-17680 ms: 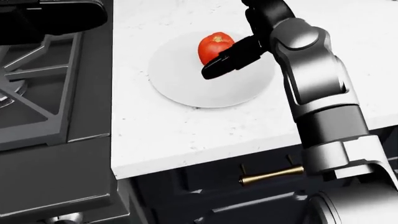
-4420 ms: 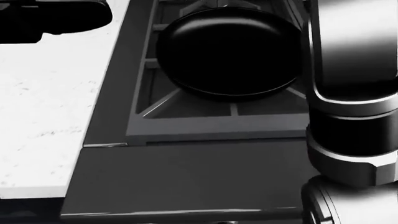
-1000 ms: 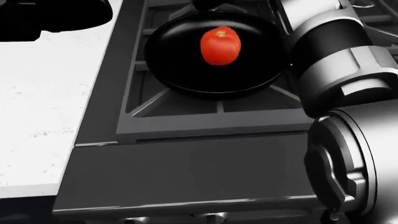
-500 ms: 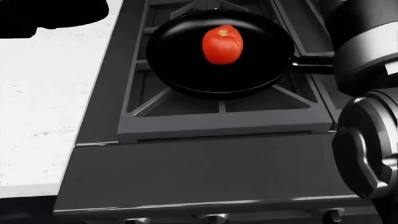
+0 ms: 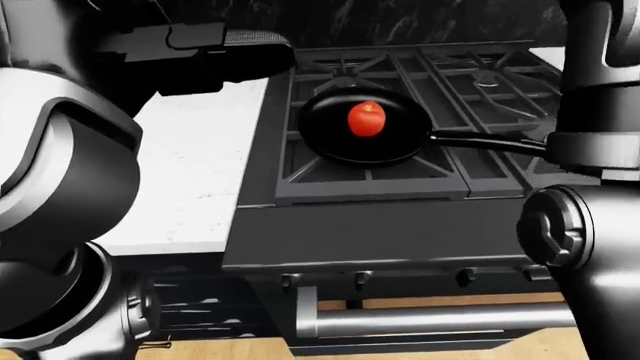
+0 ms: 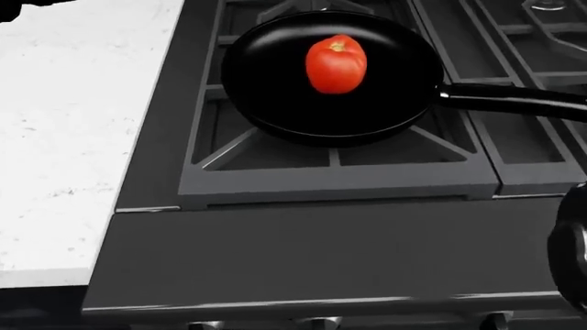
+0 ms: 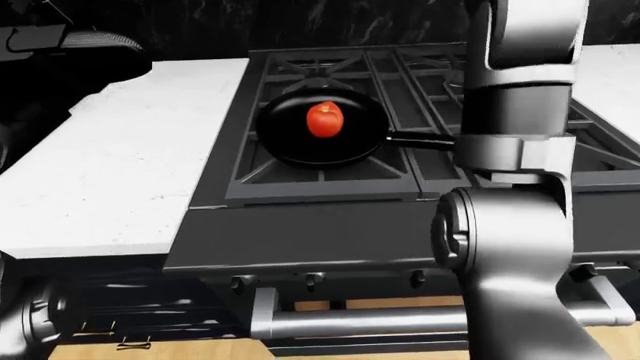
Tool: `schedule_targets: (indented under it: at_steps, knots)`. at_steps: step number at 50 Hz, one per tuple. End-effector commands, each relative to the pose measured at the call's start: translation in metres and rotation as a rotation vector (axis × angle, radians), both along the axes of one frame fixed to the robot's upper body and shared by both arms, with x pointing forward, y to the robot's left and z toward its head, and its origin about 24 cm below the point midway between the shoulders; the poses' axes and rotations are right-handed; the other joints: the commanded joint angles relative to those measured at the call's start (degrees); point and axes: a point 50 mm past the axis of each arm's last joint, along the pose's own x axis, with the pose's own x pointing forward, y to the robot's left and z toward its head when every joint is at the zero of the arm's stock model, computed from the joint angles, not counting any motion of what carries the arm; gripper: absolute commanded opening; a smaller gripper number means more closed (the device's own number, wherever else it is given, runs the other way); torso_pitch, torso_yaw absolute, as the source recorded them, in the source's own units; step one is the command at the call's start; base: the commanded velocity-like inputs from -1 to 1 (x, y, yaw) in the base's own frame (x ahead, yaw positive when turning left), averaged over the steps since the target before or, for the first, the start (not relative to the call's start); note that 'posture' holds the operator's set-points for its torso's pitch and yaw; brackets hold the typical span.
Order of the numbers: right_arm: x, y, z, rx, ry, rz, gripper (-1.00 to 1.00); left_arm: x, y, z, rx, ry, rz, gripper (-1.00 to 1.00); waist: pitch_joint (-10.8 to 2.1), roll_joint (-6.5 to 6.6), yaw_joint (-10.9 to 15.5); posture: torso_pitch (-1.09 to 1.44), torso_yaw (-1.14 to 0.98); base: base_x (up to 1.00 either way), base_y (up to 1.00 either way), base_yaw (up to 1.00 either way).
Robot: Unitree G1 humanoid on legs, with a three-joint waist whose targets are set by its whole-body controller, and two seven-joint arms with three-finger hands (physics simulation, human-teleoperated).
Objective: Pick the tomato from the plate and place it in the pan.
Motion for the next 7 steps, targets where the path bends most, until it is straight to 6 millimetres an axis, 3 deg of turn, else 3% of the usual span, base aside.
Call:
schedule_targets:
  at_steps: [1,7]
  knots:
    - [-0.018,0.0,0.017,0.0,-0.06,0.007,1.0,-0.007,0.002,0.01,-0.024,-0.059,0.002,1.0,-1.75,-0.14,0.1,0.0,0.0,0.0,0.0,0.0]
    - [-0.04,-0.001,0.023,-0.001,-0.089,0.015,1.0,-0.007,0.004,0.013,-0.042,-0.07,0.013,1.0,-1.67,-0.19,0.1,0.0,0.0,0.0,0.0,0.0]
